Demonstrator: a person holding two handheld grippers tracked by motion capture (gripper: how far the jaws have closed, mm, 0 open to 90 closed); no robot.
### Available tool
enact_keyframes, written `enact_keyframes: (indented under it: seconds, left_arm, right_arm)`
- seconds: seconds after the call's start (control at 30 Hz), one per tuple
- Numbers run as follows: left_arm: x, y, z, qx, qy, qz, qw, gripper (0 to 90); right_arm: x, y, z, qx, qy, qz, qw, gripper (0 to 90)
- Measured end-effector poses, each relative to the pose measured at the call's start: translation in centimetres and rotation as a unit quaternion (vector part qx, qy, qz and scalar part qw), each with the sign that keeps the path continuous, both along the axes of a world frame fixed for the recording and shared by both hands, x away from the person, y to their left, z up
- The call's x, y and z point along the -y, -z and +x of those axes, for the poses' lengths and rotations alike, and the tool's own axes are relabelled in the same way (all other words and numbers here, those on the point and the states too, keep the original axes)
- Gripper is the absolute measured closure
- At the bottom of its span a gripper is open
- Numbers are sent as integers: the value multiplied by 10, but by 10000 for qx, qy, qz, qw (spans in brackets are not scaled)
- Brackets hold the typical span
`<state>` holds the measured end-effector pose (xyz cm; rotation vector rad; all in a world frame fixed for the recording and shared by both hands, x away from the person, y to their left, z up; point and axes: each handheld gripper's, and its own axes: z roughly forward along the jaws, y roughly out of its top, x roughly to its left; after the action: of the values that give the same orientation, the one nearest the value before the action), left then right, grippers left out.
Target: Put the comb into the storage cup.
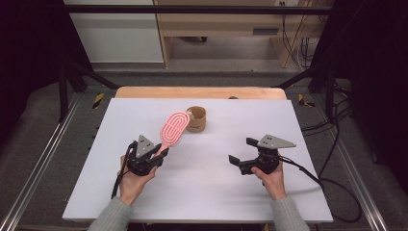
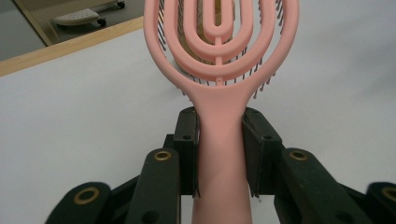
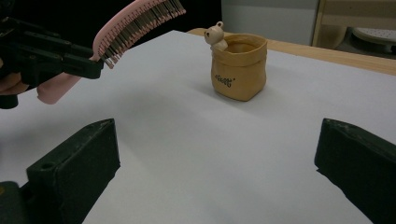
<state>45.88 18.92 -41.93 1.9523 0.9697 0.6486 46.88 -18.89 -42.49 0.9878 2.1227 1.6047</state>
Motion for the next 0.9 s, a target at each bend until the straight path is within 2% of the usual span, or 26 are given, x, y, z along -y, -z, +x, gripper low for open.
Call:
enact_keyframes:
  seconds: [0.13,0.4,0.9]
  left_arm:
    - [1,0,0,10,7,-48,10000,691]
    - [6,2,-1,2,35,-44,10000,691]
    - [14,1,-4,106,36,-60,9999,691]
  right_arm:
    - [-4,-1,1,-52,1,98,9999,3]
    - [-14,-5,4,-38,33,66,10000,3]
    - [-26,-9,8,-60,4,57,10000,3]
